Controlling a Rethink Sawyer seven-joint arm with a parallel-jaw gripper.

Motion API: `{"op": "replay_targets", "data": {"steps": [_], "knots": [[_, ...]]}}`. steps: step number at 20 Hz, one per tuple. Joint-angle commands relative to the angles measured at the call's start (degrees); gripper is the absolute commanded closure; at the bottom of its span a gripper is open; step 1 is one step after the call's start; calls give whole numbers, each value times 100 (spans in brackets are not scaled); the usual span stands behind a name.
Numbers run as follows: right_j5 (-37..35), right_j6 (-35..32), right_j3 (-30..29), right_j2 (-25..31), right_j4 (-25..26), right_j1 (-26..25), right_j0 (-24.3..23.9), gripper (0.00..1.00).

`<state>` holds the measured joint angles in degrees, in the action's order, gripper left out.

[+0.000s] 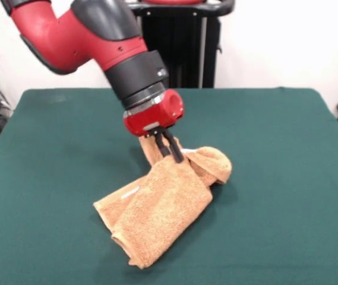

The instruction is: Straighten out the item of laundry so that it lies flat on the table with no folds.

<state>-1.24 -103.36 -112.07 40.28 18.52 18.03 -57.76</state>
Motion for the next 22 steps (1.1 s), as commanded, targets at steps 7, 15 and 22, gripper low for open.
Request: {"op": "replay_targets", "data": {"steps": [7,15,22], "knots": [[1373,-1012,-591,1449,327,233,2,100],[1204,-781,-388,2862,891,-849,-556,100],[157,-84,-22,3919,1229,-2203,-906,100]]}}
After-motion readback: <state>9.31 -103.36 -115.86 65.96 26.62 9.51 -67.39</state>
